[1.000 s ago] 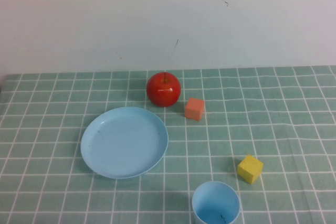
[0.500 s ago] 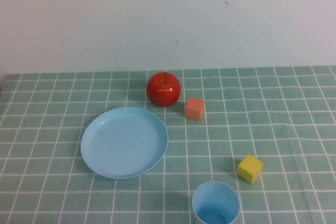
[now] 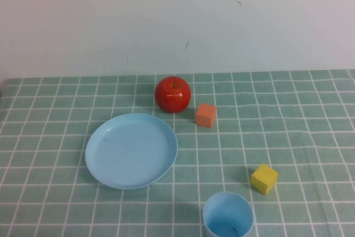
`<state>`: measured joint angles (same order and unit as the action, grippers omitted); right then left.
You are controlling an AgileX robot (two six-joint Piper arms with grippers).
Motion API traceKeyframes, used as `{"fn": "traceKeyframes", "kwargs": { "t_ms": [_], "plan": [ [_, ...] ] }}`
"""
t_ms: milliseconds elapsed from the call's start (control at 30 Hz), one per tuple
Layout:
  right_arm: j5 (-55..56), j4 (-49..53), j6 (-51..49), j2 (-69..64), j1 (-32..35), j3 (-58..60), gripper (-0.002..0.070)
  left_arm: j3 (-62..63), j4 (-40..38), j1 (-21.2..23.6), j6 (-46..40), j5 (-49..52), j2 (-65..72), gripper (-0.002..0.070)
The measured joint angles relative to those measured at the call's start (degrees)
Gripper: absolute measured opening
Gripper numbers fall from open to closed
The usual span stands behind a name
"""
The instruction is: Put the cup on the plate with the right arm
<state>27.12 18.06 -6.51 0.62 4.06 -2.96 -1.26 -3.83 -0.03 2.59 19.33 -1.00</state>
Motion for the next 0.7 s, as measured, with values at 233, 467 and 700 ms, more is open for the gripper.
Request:
{"fn": "traceKeyframes", "kwargs": {
  "t_ms": [233, 467, 700],
  "plan": [
    [-26.17, 9.15, -12.92, -2.10, 0.00, -13.90, -0.0003, 0.00, 0.00, 0.00, 0.00, 0.00, 0.00, -0.0003],
    [-46.90, 0.64, -7.32, -14.50, 0.00, -26.44, -0.0003, 0.00, 0.00, 0.00, 0.00, 0.00, 0.00, -0.0003],
    [-63.71, -23.69, 26.35, -33.07, 0.00, -36.17, -0.0003, 0.00, 0.00, 0.00, 0.00, 0.00, 0.00, -0.0003]
  ]
}}
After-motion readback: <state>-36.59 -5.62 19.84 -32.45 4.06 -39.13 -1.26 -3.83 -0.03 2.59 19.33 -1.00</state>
